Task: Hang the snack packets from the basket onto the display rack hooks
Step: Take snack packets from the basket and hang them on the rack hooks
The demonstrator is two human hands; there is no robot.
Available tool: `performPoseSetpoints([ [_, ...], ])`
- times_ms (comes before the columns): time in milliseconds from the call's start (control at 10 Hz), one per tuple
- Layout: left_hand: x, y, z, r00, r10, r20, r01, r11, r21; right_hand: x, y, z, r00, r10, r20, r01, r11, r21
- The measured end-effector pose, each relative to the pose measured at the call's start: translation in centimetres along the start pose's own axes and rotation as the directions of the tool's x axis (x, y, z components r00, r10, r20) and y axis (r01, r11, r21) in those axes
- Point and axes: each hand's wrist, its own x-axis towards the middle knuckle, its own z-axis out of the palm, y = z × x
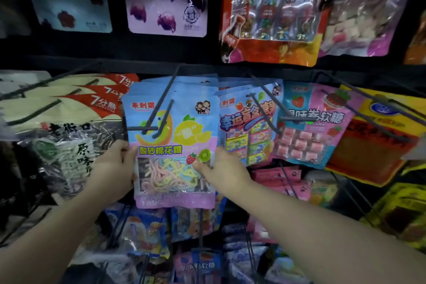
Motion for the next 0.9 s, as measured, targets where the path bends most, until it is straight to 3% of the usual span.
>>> performPoseSetpoints([
  [100,-0.2,-0.2,-0.3,1.000,-0.023,-0.008,0.024,0.986,0.163,-0.1,0.3,-0.1,1.000,0.006,0.031,-0.006,1.000,0.023],
  [200,-0.7,-0.4,-1.3,0.998,-0.061,0.020,0.047,0.908,0.415,-0.9,0.9,-0.6,0.999,-0.010,0.048,0.011,1.000,-0.014],
  [300,-2.3,0.5,-1.6,0.992,-0.030,0.123,-0.049,0.808,0.588,-1.8,1.4,-1.9,0.997,-0.045,0.058,0.051,0.992,-0.118],
  [400,-4.0,2.6,-0.6,0.980,0.084,0.181,-0.175,0.800,0.574,-2.4,2.4,-3.3,0.996,-0.081,0.045,0.088,0.980,-0.177],
  [600,-6.9,9.5,4.3,0.888,0.296,0.353,-0.427,0.815,0.391,-4.7,6.4,-7.8,0.995,-0.095,-0.004,0.090,0.959,-0.269],
  [700,-8.8,14.2,8.6,0.845,0.380,0.376,-0.491,0.831,0.261,-5.6,10.7,-10.6,0.997,-0.021,-0.071,0.002,0.965,-0.262],
  [800,-9.8,18.0,13.2,0.831,0.381,0.405,-0.471,0.870,0.148,-5.3,15.8,-13.4,0.984,0.158,-0.085,-0.170,0.973,-0.159],
  [900,-9.0,20.4,18.0,0.825,0.384,0.415,-0.468,0.876,0.120,-3.6,21.3,-15.6,0.957,0.291,0.007,-0.286,0.937,0.202],
])
